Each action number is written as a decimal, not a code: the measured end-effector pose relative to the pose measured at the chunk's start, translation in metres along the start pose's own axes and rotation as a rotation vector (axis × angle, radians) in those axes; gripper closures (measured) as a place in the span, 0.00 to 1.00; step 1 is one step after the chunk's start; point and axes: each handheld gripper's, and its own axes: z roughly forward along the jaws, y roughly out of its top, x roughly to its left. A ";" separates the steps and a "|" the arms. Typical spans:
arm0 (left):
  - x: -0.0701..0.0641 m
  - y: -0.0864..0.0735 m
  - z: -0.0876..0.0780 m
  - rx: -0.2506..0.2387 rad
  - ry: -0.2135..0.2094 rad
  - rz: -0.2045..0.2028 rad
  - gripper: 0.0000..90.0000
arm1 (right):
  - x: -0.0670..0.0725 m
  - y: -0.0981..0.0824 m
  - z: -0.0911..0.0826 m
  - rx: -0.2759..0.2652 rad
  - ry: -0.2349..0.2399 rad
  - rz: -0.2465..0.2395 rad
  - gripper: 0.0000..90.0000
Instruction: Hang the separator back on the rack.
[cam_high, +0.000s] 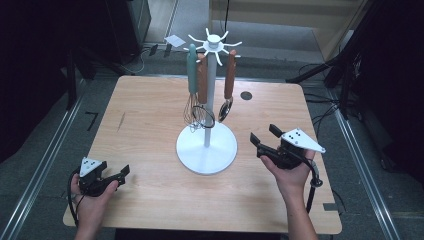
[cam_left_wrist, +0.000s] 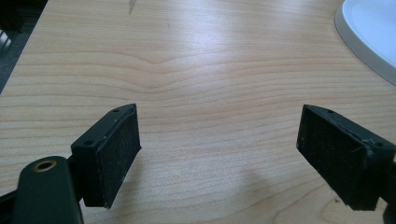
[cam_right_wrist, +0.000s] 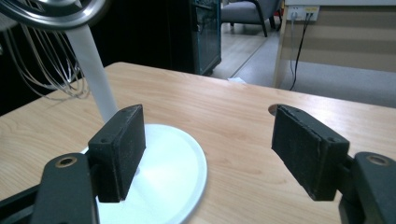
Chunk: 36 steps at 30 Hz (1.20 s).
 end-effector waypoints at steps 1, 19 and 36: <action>0.000 0.000 0.000 0.000 0.000 0.000 0.15 | -0.001 -0.002 -0.001 0.002 -0.003 0.000 0.30; 0.001 0.000 -0.001 -0.003 -0.014 0.000 0.13 | -0.018 -0.048 -0.011 0.088 -0.073 0.009 0.27; 0.001 0.000 -0.001 -0.001 -0.017 -0.003 0.12 | -0.043 -0.083 -0.033 0.135 -0.142 0.051 0.27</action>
